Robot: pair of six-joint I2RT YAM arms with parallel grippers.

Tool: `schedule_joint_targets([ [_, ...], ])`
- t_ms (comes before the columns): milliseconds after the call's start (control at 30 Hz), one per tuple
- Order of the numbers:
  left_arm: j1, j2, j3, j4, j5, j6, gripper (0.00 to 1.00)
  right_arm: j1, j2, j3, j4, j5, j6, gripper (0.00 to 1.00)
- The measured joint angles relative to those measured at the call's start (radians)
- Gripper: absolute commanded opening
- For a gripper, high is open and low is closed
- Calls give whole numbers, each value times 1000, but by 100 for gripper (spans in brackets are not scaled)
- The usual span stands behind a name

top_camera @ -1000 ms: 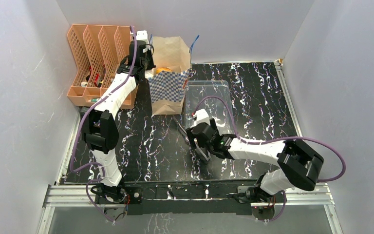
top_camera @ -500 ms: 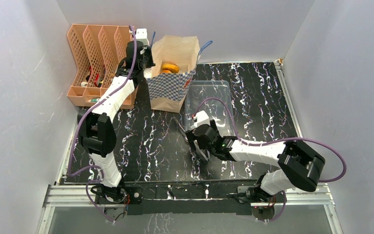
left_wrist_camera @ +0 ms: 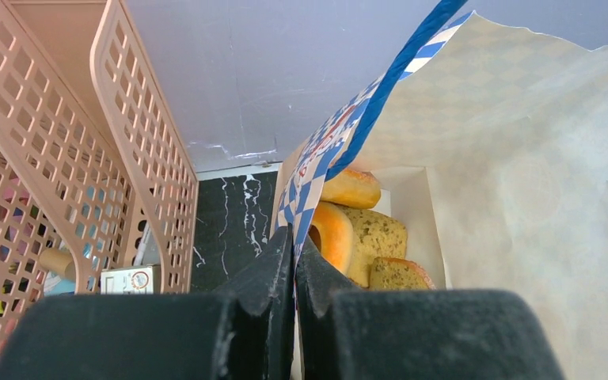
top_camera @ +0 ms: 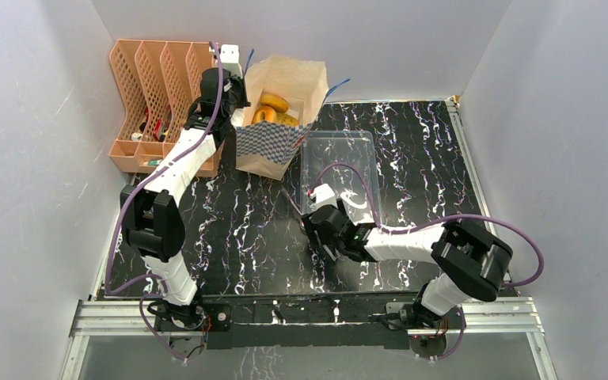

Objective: Take the fake bread out of the paper bag
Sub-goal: Pick up the clamp from the container.

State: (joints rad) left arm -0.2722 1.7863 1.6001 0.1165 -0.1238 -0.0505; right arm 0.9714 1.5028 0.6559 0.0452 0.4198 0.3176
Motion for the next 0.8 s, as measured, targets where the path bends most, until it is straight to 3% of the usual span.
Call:
schedule_joint_targets([
  [67, 0, -3, -10, 15, -7, 5, 0, 0, 12, 0, 16, 0, 1, 53],
  [200, -3, -4, -14, 33, -29, 7, 0, 0, 13, 0, 27, -1, 4, 48],
  [800, -89, 31, 59, 227, -196, 132, 0, 0, -154, -18, -69, -27, 75, 41],
])
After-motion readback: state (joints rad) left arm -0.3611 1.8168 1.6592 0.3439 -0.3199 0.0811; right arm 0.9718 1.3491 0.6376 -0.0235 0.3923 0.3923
